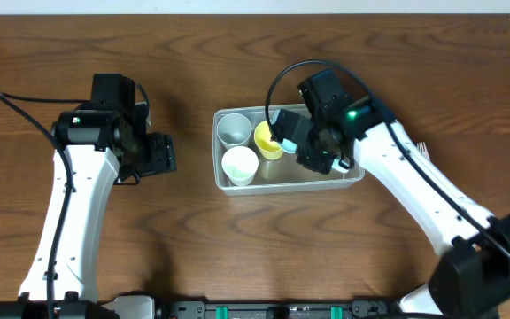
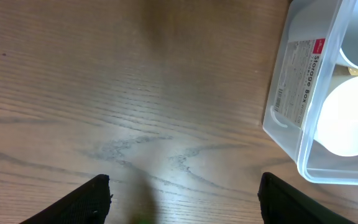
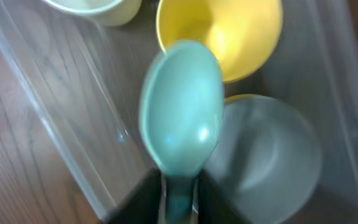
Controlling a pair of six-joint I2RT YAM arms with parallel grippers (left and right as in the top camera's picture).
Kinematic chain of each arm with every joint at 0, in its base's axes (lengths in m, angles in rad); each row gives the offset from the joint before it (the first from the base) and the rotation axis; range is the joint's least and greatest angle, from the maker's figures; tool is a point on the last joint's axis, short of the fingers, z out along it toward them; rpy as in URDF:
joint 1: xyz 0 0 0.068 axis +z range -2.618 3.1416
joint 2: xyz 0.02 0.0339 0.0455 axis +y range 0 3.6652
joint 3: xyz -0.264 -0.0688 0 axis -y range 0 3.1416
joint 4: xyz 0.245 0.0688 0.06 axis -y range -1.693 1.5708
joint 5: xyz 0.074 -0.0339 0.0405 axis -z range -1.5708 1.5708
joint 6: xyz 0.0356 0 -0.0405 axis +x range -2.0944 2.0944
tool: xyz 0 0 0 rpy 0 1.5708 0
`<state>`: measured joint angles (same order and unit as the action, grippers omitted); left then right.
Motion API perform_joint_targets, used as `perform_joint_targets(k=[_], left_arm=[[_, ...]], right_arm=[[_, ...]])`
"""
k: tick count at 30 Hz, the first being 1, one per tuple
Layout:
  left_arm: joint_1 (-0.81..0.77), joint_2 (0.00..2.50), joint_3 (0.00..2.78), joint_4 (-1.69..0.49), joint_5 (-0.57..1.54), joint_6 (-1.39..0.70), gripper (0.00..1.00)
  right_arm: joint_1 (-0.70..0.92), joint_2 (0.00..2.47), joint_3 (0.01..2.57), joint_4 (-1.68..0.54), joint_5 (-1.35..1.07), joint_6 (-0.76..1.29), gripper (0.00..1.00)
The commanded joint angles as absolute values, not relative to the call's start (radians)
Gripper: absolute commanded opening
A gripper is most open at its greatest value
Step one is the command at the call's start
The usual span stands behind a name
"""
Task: Pack container
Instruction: 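Lift the mint-green spoon and carry it over the box with the right gripper, then release the spoon in front of the bowls inside the box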
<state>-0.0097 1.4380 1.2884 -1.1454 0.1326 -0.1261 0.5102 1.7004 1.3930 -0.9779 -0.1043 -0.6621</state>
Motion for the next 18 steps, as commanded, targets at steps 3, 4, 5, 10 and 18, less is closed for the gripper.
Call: perform_joint_targets(k=[3,4,5,10,18], left_arm=[[-0.011,1.431,1.290,-1.150,0.142,-0.112,0.77],[-0.011,1.431,1.290,-1.150,0.142,-0.112,0.77],[-0.011,1.431,1.290,-1.150,0.142,-0.112,0.77],[-0.011,1.431,1.290,-1.150,0.142,-0.112,0.77],[-0.011,1.431,1.290,-1.150,0.142,-0.112,0.77]], right_arm=[[0.520,1.710,1.388,-0.978,-0.123,-0.667,0.54],[0.520,1.710,1.388,-0.976,-0.116,-0.667,0.54],[0.520,1.710,1.388,-0.973,-0.104,-0.667,0.53],[0.509,1.680,1.417,-0.963,-0.004,-0.586,0.33],[0.314,1.486,1.461,-0.855,0.203,-0.181,0.51]])
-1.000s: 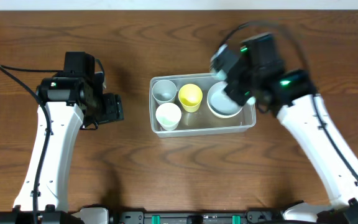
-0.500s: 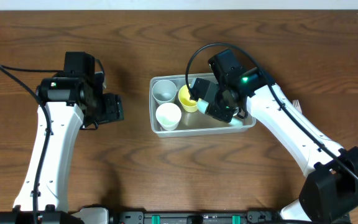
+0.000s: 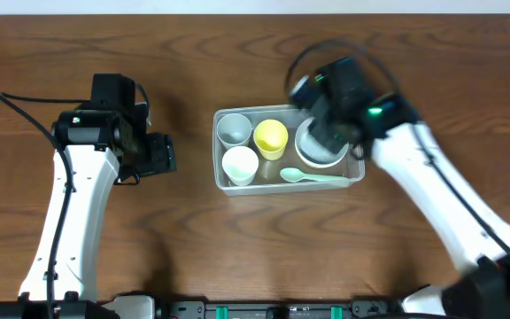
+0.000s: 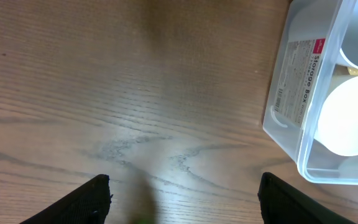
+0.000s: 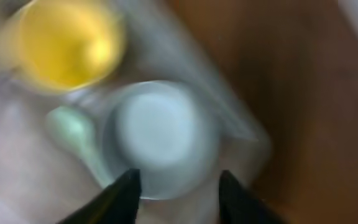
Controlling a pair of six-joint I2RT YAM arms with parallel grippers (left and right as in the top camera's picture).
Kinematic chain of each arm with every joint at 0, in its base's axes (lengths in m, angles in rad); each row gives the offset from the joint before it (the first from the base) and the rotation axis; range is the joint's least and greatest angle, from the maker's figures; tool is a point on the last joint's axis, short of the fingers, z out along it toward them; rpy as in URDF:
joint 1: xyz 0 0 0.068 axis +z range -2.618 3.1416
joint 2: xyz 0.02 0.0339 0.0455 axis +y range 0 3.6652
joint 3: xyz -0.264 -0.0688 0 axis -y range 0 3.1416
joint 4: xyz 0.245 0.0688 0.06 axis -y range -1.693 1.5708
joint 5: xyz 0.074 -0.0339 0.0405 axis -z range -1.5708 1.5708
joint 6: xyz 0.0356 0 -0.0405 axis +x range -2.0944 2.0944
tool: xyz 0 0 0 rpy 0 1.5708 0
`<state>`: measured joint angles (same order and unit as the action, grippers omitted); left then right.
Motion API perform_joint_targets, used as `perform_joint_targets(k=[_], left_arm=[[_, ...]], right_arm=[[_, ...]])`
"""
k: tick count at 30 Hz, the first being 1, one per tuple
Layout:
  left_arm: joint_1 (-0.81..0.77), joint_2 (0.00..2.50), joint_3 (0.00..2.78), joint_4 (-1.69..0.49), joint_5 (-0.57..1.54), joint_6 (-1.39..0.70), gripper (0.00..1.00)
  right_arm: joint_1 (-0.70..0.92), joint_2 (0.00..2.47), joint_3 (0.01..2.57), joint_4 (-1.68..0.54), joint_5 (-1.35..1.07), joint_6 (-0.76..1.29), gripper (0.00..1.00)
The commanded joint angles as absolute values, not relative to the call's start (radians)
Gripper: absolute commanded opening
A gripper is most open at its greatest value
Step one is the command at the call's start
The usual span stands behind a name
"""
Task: Pack container
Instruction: 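Release the spoon in front of the bowls inside the box, then move the right gripper to the white plastic fork and grasp it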
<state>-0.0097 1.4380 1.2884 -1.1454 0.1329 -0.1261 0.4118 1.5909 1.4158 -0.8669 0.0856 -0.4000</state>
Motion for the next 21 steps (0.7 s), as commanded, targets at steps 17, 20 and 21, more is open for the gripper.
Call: perform_joint_targets(k=[17,20,21], left_arm=[[-0.011,1.431,1.290,-1.149,0.142,-0.112,0.77],[-0.011,1.431,1.290,-1.150,0.142,-0.112,0.77],[-0.011,1.431,1.290,-1.149,0.142,-0.112,0.77]], right_arm=[[-0.303,1.642,1.217,-0.902,0.017,-0.095,0.98],[-0.307,1.719,1.190,-0.865,0.007,-0.113,0.97],[-0.307,1.740,1.187,-0.859,0.006,-0.122,0.97]])
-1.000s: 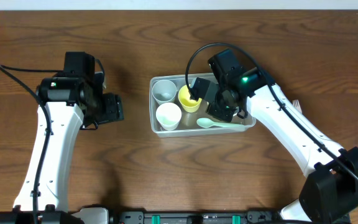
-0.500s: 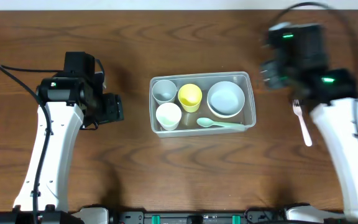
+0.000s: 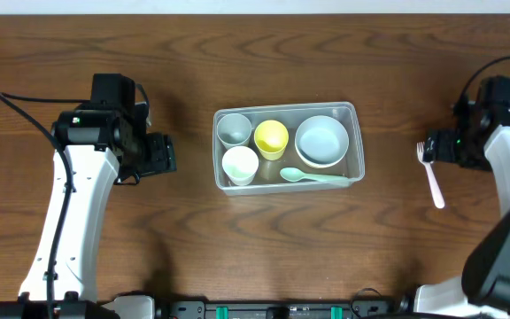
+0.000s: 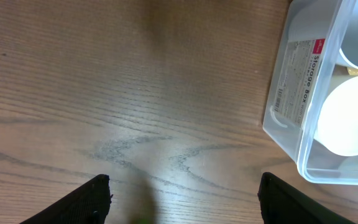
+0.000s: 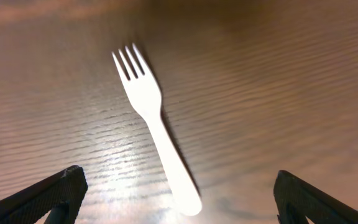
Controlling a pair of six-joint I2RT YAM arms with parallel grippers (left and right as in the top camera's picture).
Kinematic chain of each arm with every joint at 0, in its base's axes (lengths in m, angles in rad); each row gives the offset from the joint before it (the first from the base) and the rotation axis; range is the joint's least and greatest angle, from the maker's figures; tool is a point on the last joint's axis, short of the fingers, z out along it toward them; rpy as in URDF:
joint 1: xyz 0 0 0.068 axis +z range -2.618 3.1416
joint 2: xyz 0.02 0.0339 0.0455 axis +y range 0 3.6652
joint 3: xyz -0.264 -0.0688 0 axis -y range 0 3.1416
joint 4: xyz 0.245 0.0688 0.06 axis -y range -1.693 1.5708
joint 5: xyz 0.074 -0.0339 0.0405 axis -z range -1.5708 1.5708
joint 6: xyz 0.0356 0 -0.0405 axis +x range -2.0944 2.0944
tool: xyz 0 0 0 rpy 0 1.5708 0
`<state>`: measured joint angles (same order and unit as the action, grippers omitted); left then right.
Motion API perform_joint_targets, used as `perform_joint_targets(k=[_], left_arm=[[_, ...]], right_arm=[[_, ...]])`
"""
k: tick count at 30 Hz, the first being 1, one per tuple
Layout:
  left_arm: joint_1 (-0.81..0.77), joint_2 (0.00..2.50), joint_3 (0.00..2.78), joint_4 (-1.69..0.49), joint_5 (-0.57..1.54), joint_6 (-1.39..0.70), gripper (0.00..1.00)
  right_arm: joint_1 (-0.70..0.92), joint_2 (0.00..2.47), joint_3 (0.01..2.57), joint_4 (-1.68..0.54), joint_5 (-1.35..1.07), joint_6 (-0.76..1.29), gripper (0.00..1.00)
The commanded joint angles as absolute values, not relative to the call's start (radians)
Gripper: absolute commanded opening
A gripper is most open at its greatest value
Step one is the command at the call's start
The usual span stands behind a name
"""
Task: Pack container
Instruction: 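Move the right gripper to the white plastic fork and grasp it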
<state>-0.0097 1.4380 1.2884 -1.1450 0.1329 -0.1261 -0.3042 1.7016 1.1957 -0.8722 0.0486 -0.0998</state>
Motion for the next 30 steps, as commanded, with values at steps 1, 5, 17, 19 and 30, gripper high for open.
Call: perform_joint_targets(k=[1,5,17,19,30], left_arm=[[-0.011,1.431,1.290,-1.150,0.142,-0.112,0.77],[-0.011,1.431,1.290,-1.149,0.142,-0.112,0.77],[-0.011,1.431,1.290,-1.149,0.142,-0.112,0.77],[-0.011,1.431,1.290,-1.150,0.142,-0.112,0.77],[-0.011,1.431,1.290,-1.150,0.142,-0.112,0.77]], right_arm=[[-0.307,1.764,1.184,-0.855,0.007,-0.125,0.96],[-0.307,1.847,1.182,-0.841,0.006,-0.125,0.95],[-0.307,1.927,1.182,-0.818,-0.013,-0.124,0.89],[-0.307,1.927,1.182,-0.819,-0.014,-0.124,0.84],[-0.307,1.927,1.182,-0.823,-0.035,-0.125,0.72]])
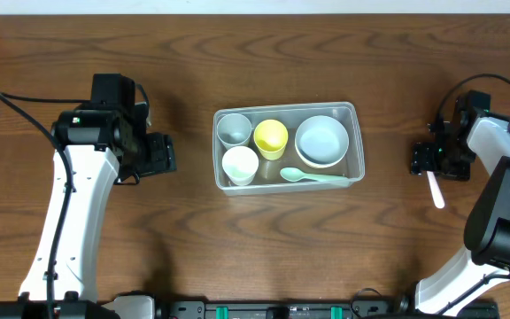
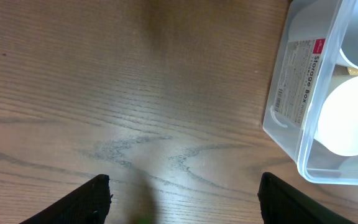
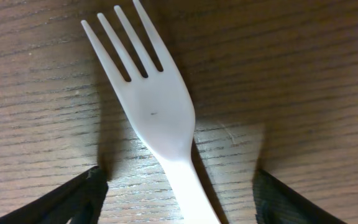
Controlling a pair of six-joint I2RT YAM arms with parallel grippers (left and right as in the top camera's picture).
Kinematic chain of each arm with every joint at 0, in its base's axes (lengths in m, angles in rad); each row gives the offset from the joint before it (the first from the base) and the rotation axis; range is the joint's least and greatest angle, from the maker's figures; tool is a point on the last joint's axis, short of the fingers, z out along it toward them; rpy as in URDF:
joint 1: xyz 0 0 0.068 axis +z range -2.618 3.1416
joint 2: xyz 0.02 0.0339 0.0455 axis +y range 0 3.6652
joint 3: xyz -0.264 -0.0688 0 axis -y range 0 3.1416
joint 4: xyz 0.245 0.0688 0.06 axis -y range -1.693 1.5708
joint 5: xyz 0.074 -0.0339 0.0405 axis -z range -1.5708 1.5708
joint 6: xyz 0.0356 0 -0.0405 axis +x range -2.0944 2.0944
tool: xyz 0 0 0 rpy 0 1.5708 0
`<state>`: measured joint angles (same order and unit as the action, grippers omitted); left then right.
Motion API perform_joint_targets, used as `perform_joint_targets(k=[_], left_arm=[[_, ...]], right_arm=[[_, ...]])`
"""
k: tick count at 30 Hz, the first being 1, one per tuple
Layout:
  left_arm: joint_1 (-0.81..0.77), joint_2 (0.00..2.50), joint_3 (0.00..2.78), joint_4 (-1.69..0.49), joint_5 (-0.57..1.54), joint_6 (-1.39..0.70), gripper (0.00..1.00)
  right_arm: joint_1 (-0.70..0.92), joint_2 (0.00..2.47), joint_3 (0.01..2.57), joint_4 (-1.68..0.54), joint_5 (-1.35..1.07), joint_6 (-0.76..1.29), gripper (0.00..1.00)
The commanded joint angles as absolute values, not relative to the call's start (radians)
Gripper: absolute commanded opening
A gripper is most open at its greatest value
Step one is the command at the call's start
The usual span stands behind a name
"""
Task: Pack container
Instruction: 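Move the right gripper to the white plastic fork and grasp it, then lift the white fork and carry it over the box with the right gripper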
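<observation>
A clear plastic storage box (image 1: 354,111) sits mid-table holding a grey cup (image 1: 233,129), a white cup (image 1: 239,165), a yellow cup (image 1: 271,136), a white bowl (image 1: 322,141) and a mint spoon (image 1: 312,176). A white plastic fork (image 3: 157,124) lies flat on the wood at the far right. My right gripper (image 3: 178,199) is open and low over the fork, one finger on each side of its handle. My left gripper (image 2: 184,199) is open over bare wood left of the box (image 2: 303,93).
The right arm's black wrist covers the fork's tines in the overhead view, where only the handle end of the fork (image 1: 435,193) shows. The table's far edge (image 1: 255,12) runs along the top. The left arm stands left of the box.
My right gripper has come down close over the fork, so that its fingers now straddle the handle near the table. The left arm and the box's contents have not moved.
My right gripper held the mint spoon over the box. Then the spoon lay in the box by the bowl, with the gripper above it. Then the gripper was open high above the fork at the far right, and now it is low around it.
</observation>
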<state>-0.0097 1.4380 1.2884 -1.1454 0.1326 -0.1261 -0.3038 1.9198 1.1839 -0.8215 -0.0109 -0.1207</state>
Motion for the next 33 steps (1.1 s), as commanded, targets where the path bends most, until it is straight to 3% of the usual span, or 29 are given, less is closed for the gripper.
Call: perform_joint_targets(k=[1,5,17,33], left_arm=[[-0.011,1.431,1.290,-1.150,0.142,-0.112,0.77],[-0.011,1.431,1.290,-1.150,0.142,-0.112,0.77],[-0.011,1.431,1.290,-1.150,0.142,-0.112,0.77],[-0.011,1.431,1.290,-1.150,0.142,-0.112,0.77]], right_arm=[[-0.307,1.927,1.182,-0.823,-0.035,-0.125,0.69],[-0.307,1.927,1.182,-0.826,-0.035,-0.125,0.55],[-0.307,1.927,1.182,-0.826,-0.035,-0.125,0.32],[-0.307,1.927,1.182,-0.819,-0.035,-0.125,0.17]])
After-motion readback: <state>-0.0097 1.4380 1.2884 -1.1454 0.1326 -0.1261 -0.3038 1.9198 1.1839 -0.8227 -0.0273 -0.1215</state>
